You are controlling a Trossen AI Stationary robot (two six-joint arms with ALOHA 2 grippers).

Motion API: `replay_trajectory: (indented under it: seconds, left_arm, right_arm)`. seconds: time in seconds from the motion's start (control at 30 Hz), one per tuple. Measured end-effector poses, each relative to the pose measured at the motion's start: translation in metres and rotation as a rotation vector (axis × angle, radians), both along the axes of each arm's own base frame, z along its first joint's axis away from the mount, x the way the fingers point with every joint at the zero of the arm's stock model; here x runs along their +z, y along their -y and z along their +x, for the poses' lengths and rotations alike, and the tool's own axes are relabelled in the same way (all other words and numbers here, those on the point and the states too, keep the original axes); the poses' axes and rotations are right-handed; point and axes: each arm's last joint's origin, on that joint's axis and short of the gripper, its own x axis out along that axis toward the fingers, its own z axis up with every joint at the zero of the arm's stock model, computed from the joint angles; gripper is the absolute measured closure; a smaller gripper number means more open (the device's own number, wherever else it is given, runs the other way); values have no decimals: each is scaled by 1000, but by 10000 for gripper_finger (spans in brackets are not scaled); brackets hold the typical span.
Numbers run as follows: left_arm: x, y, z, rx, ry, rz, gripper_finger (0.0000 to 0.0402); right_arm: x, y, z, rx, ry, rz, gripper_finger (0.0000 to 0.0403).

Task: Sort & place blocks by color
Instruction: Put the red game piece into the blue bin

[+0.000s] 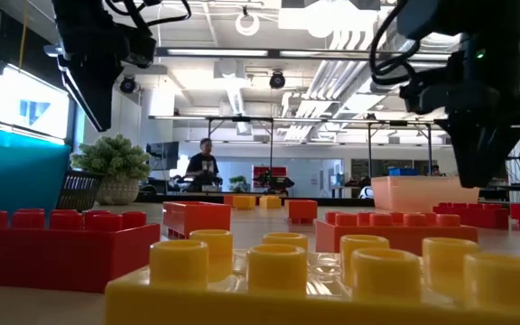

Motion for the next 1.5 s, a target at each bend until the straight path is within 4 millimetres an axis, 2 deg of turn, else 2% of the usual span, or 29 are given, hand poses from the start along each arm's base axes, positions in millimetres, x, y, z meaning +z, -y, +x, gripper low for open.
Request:
replay_trajectory:
  seconds: [0.2, 0.43, 0.87, 1.0, 1.27, 1.5]
  left_arm:
    - [0, 0, 0, -1, 0, -6, 200]
    - [0, 0, 0, -10, -2, -7, 200]
    - [0, 0, 0, -9, -2, -7, 200]
    - [0, 0, 0, -10, -2, -7, 200]
    - [0, 0, 0, -9, 0, -7, 200]
    - [0, 0, 3, 15, 42, -15, 200]
  right_arm:
    - [-4, 10, -1, -25, -23, -15, 206]
    - [-7, 12, 0, -28, -44, 14, 174]
    - [-35, 9, 9, 11, -160, 25, 172]
    - [-40, 8, 12, 11, -175, 43, 194]
    - [-42, 7, 13, 12, -167, 55, 290]
    - [-33, 5, 23, 99, -144, 57, 291]
